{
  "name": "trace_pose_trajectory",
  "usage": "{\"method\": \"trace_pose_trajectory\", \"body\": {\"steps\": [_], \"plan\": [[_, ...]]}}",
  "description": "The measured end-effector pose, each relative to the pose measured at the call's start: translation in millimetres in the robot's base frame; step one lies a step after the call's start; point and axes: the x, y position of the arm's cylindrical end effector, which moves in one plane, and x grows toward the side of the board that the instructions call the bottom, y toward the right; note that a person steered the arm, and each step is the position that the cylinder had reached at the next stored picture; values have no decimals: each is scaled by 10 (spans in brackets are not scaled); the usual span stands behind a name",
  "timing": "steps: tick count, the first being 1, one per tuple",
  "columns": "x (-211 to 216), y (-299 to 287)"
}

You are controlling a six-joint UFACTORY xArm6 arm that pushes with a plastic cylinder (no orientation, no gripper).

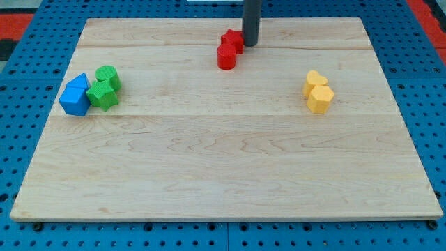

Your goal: Push the yellow heart towards the center of the board

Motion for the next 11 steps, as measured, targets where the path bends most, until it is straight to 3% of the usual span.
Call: {"method": "trace_pose_trajectory", "body": {"steps": [1,3,5,7,8,10,11], "plan": [[-217,-167],[-200,14],[484,225],[672,1595],[977,1840],[1450,1372],[1040,1044]]}}
